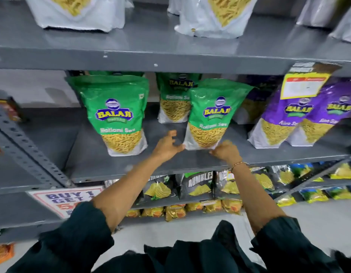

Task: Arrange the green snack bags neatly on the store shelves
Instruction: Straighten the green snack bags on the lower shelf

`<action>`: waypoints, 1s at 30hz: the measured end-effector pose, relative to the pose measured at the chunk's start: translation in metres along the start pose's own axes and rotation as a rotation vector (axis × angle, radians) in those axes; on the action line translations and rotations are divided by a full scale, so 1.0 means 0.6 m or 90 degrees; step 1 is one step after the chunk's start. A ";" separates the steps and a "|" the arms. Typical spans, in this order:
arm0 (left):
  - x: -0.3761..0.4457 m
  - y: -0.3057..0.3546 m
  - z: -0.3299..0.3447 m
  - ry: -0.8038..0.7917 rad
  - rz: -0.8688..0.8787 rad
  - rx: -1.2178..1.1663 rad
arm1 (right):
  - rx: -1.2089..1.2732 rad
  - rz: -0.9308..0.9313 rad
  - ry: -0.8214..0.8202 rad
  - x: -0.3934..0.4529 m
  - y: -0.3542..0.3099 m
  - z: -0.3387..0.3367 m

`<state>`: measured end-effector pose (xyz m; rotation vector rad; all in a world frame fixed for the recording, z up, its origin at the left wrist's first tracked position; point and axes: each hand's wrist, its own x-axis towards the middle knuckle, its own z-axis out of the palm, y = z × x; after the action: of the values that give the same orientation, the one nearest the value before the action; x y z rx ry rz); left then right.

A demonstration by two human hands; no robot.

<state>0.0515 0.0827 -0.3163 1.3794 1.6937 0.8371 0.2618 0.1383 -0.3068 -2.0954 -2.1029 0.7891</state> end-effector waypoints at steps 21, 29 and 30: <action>0.020 -0.006 0.012 0.138 -0.015 0.019 | 0.329 -0.217 0.025 0.067 0.000 0.004; 0.005 -0.014 -0.015 0.147 -0.047 0.069 | 0.358 -0.244 -0.005 0.053 -0.034 0.019; 0.004 -0.012 -0.014 0.143 -0.049 0.071 | 0.358 -0.241 -0.008 0.052 -0.033 0.019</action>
<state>0.0404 0.0833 -0.3189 1.3245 1.9790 0.8921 0.2371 0.1660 -0.3183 -1.3636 -1.8944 1.1583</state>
